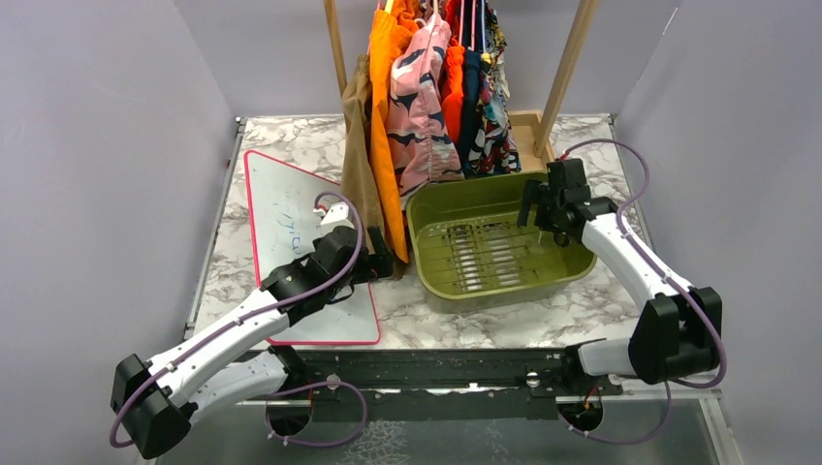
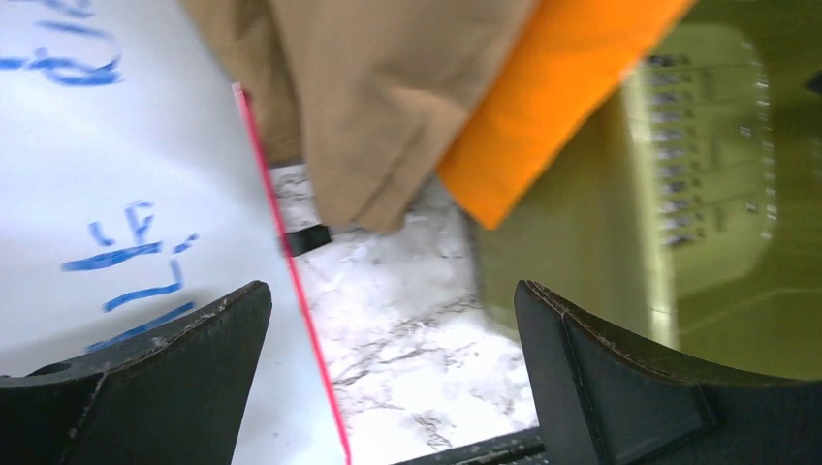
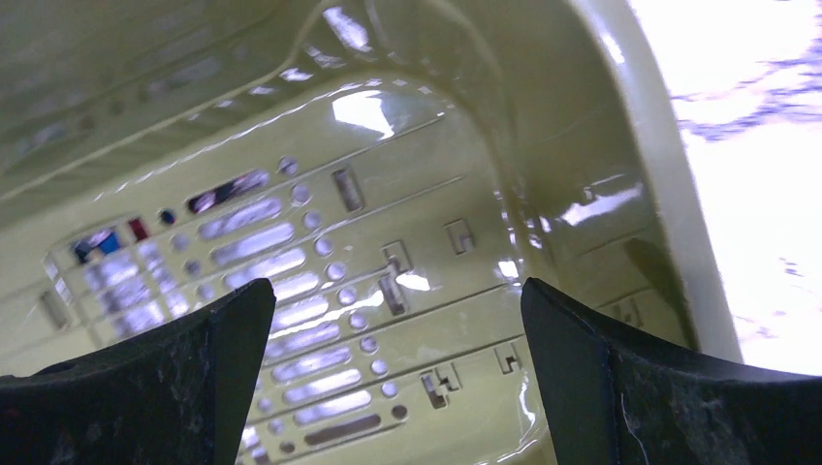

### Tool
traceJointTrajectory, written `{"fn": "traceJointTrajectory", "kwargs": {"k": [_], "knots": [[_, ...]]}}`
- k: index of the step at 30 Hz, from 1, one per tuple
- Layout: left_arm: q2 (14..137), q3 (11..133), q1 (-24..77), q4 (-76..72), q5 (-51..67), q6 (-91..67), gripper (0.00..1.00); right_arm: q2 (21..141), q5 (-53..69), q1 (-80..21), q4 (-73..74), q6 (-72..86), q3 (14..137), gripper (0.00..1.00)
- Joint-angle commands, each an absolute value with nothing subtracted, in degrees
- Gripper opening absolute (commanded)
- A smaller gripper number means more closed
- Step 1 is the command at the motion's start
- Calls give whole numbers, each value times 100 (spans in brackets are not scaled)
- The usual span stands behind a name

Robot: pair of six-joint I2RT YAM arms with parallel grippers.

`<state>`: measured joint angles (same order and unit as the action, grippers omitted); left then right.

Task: Remove the shorts from the hanger
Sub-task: Adjust the basket at the center of the board.

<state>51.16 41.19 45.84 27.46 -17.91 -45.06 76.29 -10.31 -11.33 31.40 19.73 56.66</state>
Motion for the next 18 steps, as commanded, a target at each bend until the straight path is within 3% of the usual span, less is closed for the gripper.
{"fn": "traceJointTrajectory", "kwargs": {"k": [1,5,11,18], "knots": [[5067,3944,4325,2957,-2147,-4793,99,7854,-2552,-988,3073,2114,5966,99],[5358,3899,4050,2678,-1749,-4528,96,7930,-2551,-932,3076,2121,6051,99],[6031,3712,3990,1313,-452,-4310,91,7585,-1248,-932,2914,1944,5924,99],[6736,3627,3575,1354,-888,-4119,88,7295,-545,-932,3175,1881,5673,99]]}}
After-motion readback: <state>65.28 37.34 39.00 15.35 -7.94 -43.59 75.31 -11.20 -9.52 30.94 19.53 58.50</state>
